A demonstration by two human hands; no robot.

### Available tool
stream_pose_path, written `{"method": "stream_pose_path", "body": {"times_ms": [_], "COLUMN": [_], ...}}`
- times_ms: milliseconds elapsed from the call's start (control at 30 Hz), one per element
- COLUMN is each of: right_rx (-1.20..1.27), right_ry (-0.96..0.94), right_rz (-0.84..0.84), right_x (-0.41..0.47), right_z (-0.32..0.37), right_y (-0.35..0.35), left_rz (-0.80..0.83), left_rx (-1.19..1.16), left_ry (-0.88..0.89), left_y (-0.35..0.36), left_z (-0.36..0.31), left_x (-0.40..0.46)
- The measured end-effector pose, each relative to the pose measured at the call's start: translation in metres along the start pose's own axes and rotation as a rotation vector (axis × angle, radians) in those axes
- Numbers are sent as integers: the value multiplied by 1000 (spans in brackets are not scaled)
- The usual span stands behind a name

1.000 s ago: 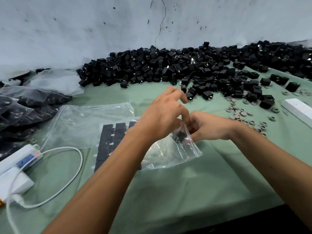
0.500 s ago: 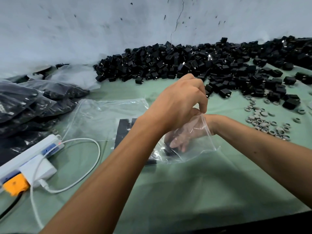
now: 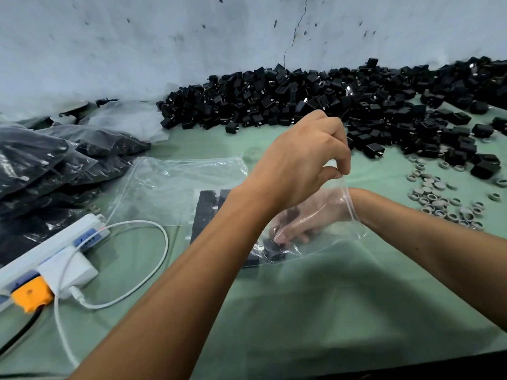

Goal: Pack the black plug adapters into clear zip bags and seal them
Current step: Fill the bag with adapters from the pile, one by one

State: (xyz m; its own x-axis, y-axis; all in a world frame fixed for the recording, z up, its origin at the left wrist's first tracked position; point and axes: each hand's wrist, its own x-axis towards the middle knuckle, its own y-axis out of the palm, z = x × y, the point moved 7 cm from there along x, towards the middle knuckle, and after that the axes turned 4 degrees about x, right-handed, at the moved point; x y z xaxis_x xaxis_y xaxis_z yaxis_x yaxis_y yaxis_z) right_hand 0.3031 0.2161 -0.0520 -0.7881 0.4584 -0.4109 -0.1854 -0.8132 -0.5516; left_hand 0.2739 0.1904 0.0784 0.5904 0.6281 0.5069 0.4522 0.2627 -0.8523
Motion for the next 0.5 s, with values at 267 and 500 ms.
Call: {"method": "stream_pose_path", "body": {"times_ms": [267, 500], "right_rx": [-37, -13], "right_ry": [-14, 15], "right_rz": [-12, -13], "right_x": [0, -13], "right_z": [-4, -16], "right_y": [-6, -9], "left_rz": [-2, -26], "left_rx": [-11, -29], "left_ry": [-4, -22], "left_y": [5, 13], "left_z": [-1, 3], "left_x": [-1, -8]}}
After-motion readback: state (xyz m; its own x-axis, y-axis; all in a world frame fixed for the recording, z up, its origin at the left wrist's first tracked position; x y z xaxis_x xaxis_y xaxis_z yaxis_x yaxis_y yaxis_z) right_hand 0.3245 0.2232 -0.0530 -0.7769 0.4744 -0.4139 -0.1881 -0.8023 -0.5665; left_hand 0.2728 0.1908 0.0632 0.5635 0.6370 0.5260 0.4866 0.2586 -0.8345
